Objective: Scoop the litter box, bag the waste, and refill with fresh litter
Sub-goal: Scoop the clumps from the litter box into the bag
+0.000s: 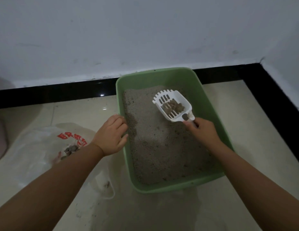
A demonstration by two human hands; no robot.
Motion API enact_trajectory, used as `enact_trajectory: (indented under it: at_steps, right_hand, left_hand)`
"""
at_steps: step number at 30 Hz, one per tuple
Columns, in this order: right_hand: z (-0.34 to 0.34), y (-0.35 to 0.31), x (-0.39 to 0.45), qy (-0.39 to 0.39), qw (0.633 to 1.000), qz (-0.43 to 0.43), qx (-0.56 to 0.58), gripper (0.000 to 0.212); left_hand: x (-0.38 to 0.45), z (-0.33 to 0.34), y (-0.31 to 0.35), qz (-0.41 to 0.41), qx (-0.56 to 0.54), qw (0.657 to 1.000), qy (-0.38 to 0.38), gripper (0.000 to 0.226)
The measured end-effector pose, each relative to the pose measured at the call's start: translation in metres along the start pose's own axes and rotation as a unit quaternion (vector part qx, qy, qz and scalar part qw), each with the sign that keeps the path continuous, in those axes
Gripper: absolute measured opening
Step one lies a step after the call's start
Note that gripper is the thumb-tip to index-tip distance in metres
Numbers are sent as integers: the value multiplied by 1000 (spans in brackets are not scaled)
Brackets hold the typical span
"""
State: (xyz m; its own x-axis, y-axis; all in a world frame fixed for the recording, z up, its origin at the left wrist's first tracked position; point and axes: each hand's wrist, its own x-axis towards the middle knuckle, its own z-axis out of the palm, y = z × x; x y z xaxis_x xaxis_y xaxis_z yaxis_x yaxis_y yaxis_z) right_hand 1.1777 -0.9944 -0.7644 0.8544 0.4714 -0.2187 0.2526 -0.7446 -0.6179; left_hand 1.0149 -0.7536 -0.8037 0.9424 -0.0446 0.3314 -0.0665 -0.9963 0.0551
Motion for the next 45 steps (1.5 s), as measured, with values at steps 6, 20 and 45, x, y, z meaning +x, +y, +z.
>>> enact_trajectory:
  at_steps: [6,20,45]
  right_hand:
    - [-9,7,-1,-3,998,-30,-59,35]
    - [-49,46,-34,-153,909,-15,-388,40]
    - [77,-31,22,-153,966,-46,-205,36]
  left_hand:
    - [4,-10,8,13,5,1000,4,31]
    - [2,-4,9,45,-2,999,-21,30]
    - [0,22,5,44,-107,992,47,6]
